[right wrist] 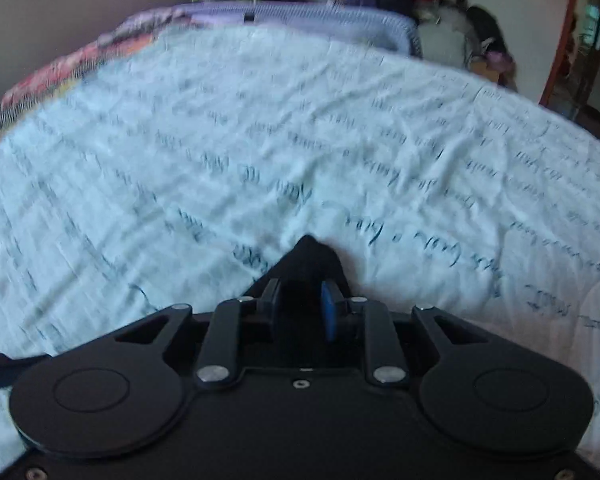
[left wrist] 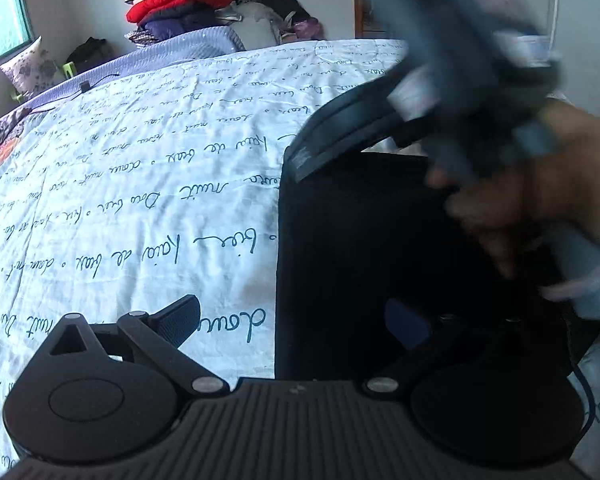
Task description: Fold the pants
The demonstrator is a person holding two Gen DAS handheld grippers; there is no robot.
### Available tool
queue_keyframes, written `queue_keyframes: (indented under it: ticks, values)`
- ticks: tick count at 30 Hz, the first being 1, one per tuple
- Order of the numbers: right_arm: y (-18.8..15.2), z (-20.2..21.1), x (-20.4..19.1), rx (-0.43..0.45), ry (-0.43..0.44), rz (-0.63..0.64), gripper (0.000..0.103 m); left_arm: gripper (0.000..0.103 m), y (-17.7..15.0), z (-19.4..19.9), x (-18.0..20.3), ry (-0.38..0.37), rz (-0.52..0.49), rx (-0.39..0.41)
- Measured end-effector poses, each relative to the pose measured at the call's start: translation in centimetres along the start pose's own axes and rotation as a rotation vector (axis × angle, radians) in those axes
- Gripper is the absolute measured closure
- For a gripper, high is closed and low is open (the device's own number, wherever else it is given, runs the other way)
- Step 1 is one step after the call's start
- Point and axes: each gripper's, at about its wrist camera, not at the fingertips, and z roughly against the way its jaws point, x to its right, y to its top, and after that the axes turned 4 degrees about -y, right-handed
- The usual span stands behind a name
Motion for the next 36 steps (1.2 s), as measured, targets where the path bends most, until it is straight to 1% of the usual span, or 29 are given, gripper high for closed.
queue_keyframes:
  ticks: [3, 6, 7, 9, 12, 13, 15, 16, 19, 22, 25, 27, 28, 30, 33, 36]
  values:
    - [-0.8, 4.0, 0.7, 0.060, -0.029, -0.018, 0.080, 0.003, 0.3, 0.7, 0.2, -0.023, 0.011, 0.018]
    - [-3.1, 8.2, 2.2, 0.100, -0.067, -0.053, 0.079, 0.003, 0.6, 1.6, 0.6, -0.071, 0.026, 0.045]
    - [-4.1, 9.6, 2.8, 0.108, -0.084, -0.065, 0.077, 0.003, 0.6, 1.8, 0.9, -0.089, 0.025, 0.048]
    - [-6.2, 11.8, 3.8, 0.103, -0.115, -0.079, 0.074, 0.003, 0.6, 1.7, 1.5, -0.108, 0.011, 0.042]
    - [-9.4, 13.7, 5.1, 0.080, -0.171, -0.108, 0.064, 0.003, 0.3, 0.9, 2.4, -0.088, -0.016, 0.009]
    - [-10.6, 14.1, 5.6, 0.069, -0.196, -0.128, 0.062, 0.003, 0.2, 0.5, 2.6, -0.091, -0.020, -0.007]
    - [-12.5, 14.2, 6.4, 0.047, -0.227, -0.164, 0.062, 0.002, -0.1, -0.4, 2.6, -0.095, -0.008, -0.032]
    - [-13.3, 14.1, 6.8, 0.037, -0.228, -0.182, 0.062, 0.001, -0.3, -0.7, 2.5, -0.096, 0.004, -0.040]
    - [-14.9, 13.3, 7.3, 0.021, -0.264, -0.195, 0.061, 0.001, -0.3, -1.1, 1.9, -0.114, 0.051, -0.061]
    - [-14.8, 14.2, 7.1, 0.054, -0.278, -0.220, 0.061, 0.001, -0.1, -1.0, 1.5, -0.113, 0.076, -0.074]
    - [-14.4, 15.3, 6.5, 0.099, -0.272, -0.219, 0.060, 0.001, 0.0, -0.9, 1.6, -0.096, 0.073, -0.071]
    - [-14.5, 15.2, 6.2, 0.092, -0.259, -0.206, 0.059, 0.001, 0.0, -0.8, 1.8, -0.087, 0.068, -0.068]
    - [-14.7, 14.7, 6.1, 0.071, -0.262, -0.198, 0.059, 0.001, 0.1, -0.8, 1.9, -0.082, 0.065, -0.067]
    - [-15.6, 13.9, 6.3, 0.045, -0.285, -0.188, 0.057, 0.001, 0.1, -0.6, 2.1, -0.075, 0.053, -0.061]
    - [-15.8, 14.2, 6.7, 0.056, -0.291, -0.224, 0.057, 0.001, 0.0, -0.4, 2.4, -0.060, 0.035, -0.053]
    - [-15.7, 15.1, 6.3, 0.087, -0.294, -0.237, 0.056, 0.001, -0.2, -0.2, 2.6, -0.053, 0.031, -0.049]
